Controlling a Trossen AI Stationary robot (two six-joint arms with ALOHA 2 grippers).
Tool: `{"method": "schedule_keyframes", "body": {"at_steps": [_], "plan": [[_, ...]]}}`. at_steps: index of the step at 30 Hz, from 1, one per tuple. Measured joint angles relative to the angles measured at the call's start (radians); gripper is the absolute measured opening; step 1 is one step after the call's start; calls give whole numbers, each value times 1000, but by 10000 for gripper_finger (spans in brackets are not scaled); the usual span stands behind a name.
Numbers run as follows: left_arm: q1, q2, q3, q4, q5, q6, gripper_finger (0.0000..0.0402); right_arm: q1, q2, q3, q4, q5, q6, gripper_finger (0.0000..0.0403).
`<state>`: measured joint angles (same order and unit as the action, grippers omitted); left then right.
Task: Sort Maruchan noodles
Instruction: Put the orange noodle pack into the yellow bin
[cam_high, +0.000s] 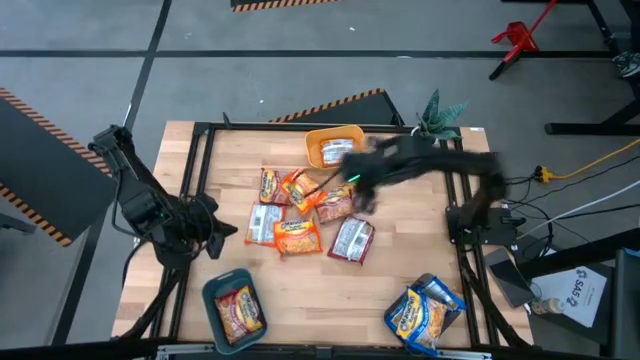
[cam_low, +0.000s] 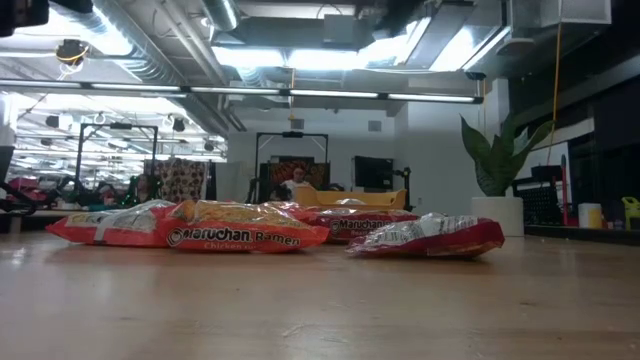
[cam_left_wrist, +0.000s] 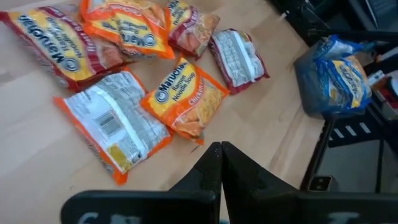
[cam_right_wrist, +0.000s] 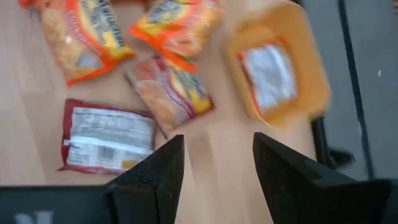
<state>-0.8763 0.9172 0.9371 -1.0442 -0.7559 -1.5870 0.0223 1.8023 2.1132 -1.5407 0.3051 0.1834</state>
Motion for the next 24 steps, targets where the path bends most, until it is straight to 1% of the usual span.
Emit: {"method": "schedule_keyframes", "body": {"at_steps": [3, 4, 5, 7, 9, 10, 12, 14, 15, 16, 18, 21, 24], "plan": [[12, -2, 0, 17, 5, 31, 0, -56, -232, -230, 16, 36, 98, 179], [20, -2, 0, 22, 5, 40, 0, -75, -306, -323, 58, 43, 152, 179], [31, -2, 0, 25, 6, 53, 0, -89, -381, -427, 145, 44, 214, 179], [61, -2, -5, 62, 16, 92, 0, -101, -511, -639, 371, 13, 334, 179], [105, -2, -27, 139, 42, 163, 0, -77, -594, -854, 669, -37, 431, 179], [133, -2, -43, 190, 60, 204, 0, -54, -610, -953, 823, -39, 474, 179], [198, -1, -82, 313, 113, 282, 0, -14, -602, -1131, 1111, -38, 556, 179], [275, -1, -132, 442, 208, 356, 0, 16, -541, -1263, 1366, -40, 648, 179], [318, 0, -159, 509, 262, 387, 0, 26, -501, -1300, 1498, -50, 693, 179], [360, 0, -189, 575, 312, 413, 0, 33, -463, -1325, 1578, -59, 729, 179], [442, 13, -245, 689, 381, 451, 0, 42, -369, -1326, 1662, -90, 775, 179], [548, 33, -305, 765, 455, 497, 0, 60, -246, -1251, 1631, -156, 792, 179], [626, 62, -338, 772, 541, 546, 0, 73, -143, -1133, 1511, -187, 785, 179]]}}
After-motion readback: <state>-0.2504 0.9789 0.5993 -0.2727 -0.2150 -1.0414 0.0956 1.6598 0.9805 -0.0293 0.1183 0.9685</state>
